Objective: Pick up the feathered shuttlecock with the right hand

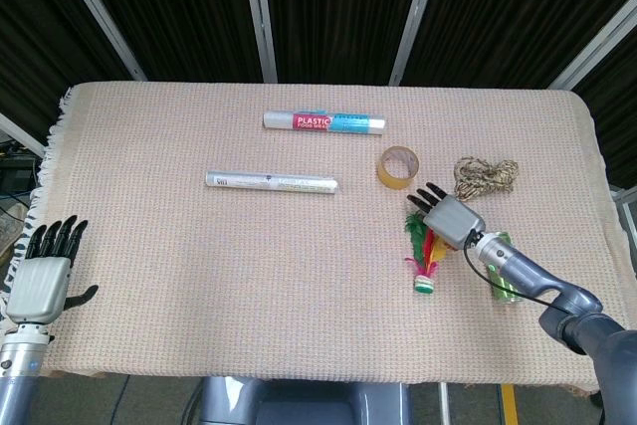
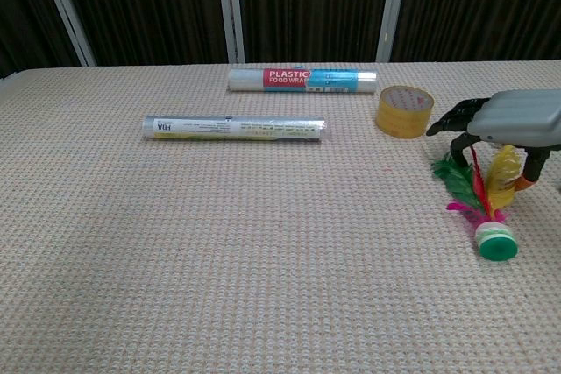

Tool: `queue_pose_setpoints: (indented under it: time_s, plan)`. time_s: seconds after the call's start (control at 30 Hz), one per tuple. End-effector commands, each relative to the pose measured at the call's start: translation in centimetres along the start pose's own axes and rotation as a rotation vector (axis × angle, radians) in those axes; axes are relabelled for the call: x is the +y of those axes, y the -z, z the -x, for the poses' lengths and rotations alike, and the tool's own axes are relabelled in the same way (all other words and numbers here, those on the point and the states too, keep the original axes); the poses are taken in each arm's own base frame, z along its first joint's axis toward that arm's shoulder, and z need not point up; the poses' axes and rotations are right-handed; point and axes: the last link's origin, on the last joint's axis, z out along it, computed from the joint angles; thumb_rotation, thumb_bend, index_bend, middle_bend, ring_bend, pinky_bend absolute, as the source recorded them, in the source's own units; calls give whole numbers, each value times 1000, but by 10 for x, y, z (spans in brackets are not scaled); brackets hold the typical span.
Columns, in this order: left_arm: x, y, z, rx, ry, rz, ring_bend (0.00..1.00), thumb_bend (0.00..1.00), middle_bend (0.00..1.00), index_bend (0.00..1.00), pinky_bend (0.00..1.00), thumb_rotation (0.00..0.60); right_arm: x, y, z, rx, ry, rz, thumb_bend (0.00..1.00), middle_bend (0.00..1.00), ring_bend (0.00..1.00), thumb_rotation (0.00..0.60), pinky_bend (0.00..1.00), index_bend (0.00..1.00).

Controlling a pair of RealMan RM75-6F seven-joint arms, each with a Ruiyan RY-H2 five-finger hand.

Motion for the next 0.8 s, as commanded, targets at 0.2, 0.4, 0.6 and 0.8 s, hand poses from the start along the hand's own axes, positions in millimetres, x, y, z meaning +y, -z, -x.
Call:
queue_pose_setpoints:
  time_s: [0.2, 0.4, 0.6, 0.8]
  plan:
    - [-1, -2, 2, -11, 0, 1, 0, 159, 0, 0, 0, 600, -2, 6, 1, 59, 33, -2, 221, 255, 61, 600, 112, 708]
    - [-4, -5, 2, -26, 8, 3, 0, 157, 0, 0, 0, 600, -5, 29, 0, 159, 95, 24, 224, 263, 72, 600, 138, 704]
    - [-10, -8, 0, -40, 24, 6, 0, 158, 0, 0, 0, 600, -17, 79, -3, 284, 135, 133, 224, 258, 70, 600, 141, 698]
    - [-13, -10, 1, -68, 43, 16, 0, 156, 0, 0, 0, 600, -35, 138, -3, 348, 166, 277, 218, 229, 48, 600, 141, 661]
